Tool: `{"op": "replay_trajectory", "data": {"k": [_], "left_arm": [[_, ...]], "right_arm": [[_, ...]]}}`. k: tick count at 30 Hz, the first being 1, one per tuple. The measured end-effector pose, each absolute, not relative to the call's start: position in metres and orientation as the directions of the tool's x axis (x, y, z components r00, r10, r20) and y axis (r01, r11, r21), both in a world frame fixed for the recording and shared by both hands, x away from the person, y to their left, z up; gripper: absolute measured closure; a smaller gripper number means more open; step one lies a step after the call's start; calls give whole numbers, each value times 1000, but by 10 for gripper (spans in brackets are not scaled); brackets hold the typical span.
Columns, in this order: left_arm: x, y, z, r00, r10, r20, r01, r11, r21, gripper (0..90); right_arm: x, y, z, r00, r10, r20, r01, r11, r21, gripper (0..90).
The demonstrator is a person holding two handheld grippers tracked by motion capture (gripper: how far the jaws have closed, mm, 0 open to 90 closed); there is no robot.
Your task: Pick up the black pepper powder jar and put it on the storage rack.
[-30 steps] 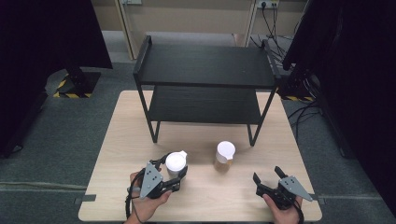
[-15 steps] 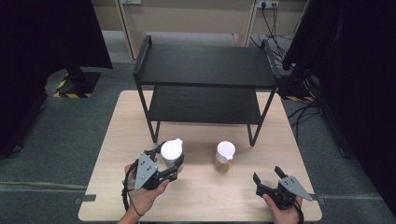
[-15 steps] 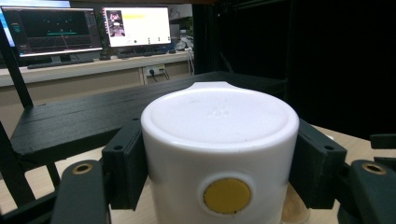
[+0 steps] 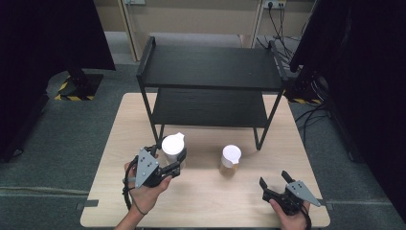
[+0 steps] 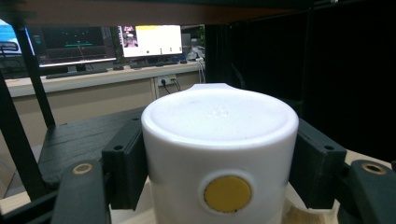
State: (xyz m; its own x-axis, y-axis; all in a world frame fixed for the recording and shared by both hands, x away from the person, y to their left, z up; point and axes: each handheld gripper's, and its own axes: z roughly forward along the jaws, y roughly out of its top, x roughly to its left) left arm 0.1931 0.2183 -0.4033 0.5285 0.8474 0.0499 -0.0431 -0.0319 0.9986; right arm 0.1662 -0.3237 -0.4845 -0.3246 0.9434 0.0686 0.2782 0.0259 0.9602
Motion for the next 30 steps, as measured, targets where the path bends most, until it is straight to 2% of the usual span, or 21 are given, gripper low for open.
{"op": "replay_trajectory", "data": {"k": [30], "left_arm": [[207, 212, -362, 449, 893, 31, -131, 32, 991, 309]], "right_arm": [[166, -324, -485, -325, 943, 70, 278, 24, 960, 84]]}}
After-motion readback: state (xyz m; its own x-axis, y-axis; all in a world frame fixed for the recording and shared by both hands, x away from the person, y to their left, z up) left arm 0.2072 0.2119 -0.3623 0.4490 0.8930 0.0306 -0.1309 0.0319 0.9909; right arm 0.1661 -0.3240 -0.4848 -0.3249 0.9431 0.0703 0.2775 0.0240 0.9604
